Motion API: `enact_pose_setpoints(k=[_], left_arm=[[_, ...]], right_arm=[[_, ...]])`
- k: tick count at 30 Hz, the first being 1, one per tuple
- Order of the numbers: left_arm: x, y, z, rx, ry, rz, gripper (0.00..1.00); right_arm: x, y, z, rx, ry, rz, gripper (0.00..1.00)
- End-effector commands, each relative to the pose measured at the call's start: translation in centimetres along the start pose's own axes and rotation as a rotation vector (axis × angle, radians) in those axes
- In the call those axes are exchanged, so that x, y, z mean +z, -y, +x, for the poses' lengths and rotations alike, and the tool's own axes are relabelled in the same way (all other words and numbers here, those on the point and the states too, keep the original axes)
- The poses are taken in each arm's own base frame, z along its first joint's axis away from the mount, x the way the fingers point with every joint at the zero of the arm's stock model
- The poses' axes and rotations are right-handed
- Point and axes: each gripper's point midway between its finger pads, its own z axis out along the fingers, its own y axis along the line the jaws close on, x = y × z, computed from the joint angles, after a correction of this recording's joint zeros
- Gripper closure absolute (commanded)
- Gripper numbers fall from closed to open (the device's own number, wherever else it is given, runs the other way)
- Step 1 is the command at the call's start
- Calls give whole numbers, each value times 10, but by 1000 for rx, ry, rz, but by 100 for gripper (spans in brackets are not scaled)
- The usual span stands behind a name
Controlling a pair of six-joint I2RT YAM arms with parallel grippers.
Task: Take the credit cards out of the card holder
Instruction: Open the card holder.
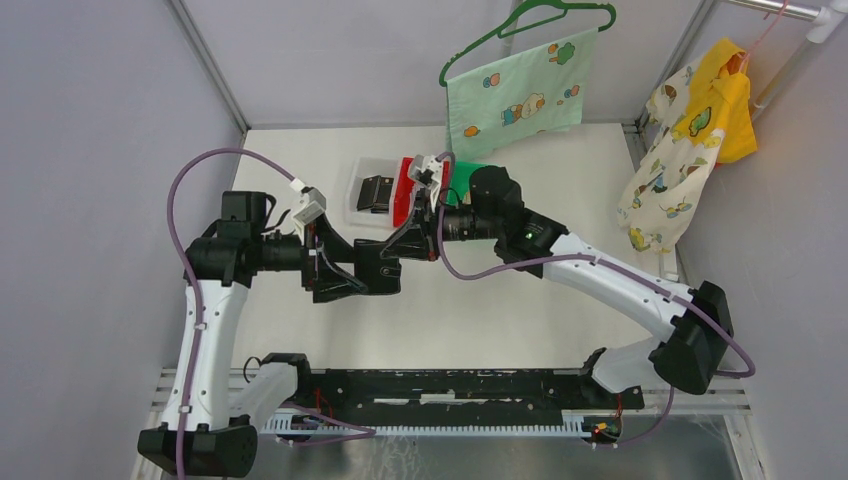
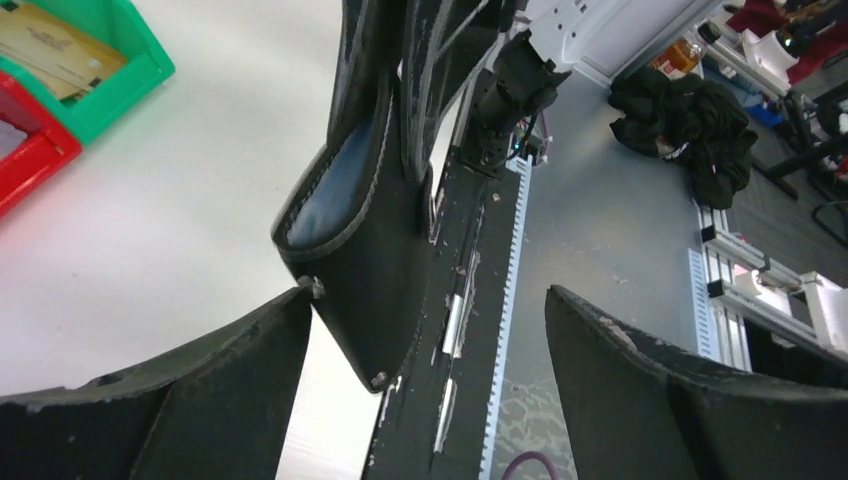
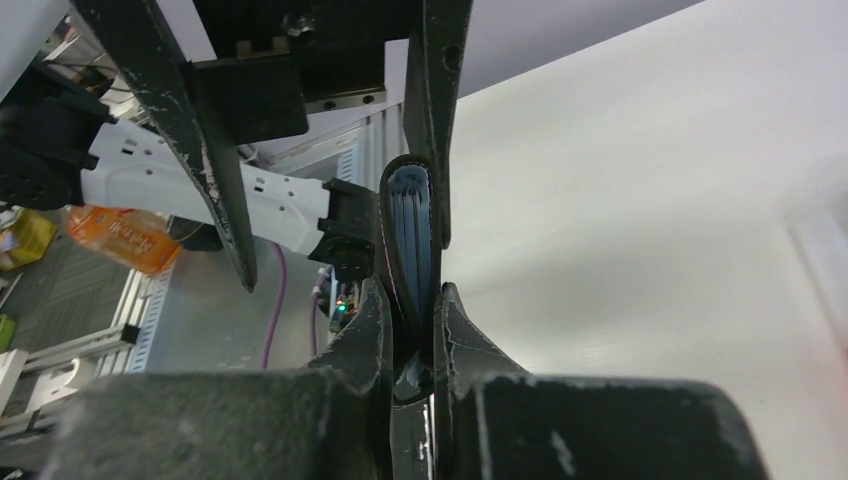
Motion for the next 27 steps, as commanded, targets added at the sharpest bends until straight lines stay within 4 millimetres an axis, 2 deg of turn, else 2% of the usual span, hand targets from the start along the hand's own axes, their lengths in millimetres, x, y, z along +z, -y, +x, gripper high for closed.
enact_pose_setpoints(k=[1, 5, 9, 15, 20, 27], left_arm=[[2, 0, -10, -76, 51, -17, 8], [2, -18, -22, -105, 135, -136, 23], [2, -16, -36, -151, 216, -159, 37], [1, -11, -46, -162, 227, -126, 42], [4, -18, -40, -189, 226, -134, 44], [6, -28, -31, -224, 226, -171, 58]], right_arm=[[-25, -14, -60, -130, 191, 64, 100], [-29, -14, -66, -139, 220, 82, 100], [-27, -11, -66, -121, 241, 86, 100], [-23, -10, -68, -104, 268, 93, 100], [-20, -6, -74, -85, 304, 123, 100], [-24, 2, -78, -66, 364, 199, 100]])
